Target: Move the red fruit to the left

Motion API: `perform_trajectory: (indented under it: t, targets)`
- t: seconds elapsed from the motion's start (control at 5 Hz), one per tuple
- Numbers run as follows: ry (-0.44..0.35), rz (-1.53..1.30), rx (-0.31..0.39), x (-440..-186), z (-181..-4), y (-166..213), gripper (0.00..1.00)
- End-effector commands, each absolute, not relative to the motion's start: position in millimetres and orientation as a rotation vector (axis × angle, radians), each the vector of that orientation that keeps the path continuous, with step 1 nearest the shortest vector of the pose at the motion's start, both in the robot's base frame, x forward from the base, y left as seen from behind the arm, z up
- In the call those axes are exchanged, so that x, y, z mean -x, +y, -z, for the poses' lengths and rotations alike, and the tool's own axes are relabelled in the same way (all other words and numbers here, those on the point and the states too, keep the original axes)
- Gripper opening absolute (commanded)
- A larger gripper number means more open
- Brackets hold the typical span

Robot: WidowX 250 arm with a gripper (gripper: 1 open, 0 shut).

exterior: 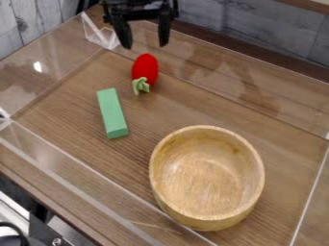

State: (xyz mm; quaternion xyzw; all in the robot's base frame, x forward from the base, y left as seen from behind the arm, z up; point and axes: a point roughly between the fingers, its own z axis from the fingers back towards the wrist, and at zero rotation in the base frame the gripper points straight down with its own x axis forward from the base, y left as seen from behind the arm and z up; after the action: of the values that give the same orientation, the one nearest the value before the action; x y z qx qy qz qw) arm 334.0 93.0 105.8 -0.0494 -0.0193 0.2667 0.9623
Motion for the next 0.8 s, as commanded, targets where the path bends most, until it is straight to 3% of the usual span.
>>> perform_trajectory:
  t: [0.0, 0.4, 0.6]
  targets:
    - [-0.083, -0.587, 0.079, -339, -107.8, 102, 1.0]
    - [-0.068, -0.602, 0.057, -334, -82.8, 102, 1.0]
    - [-0.068, -0.58, 0.06, -328, -79.3, 98, 1.0]
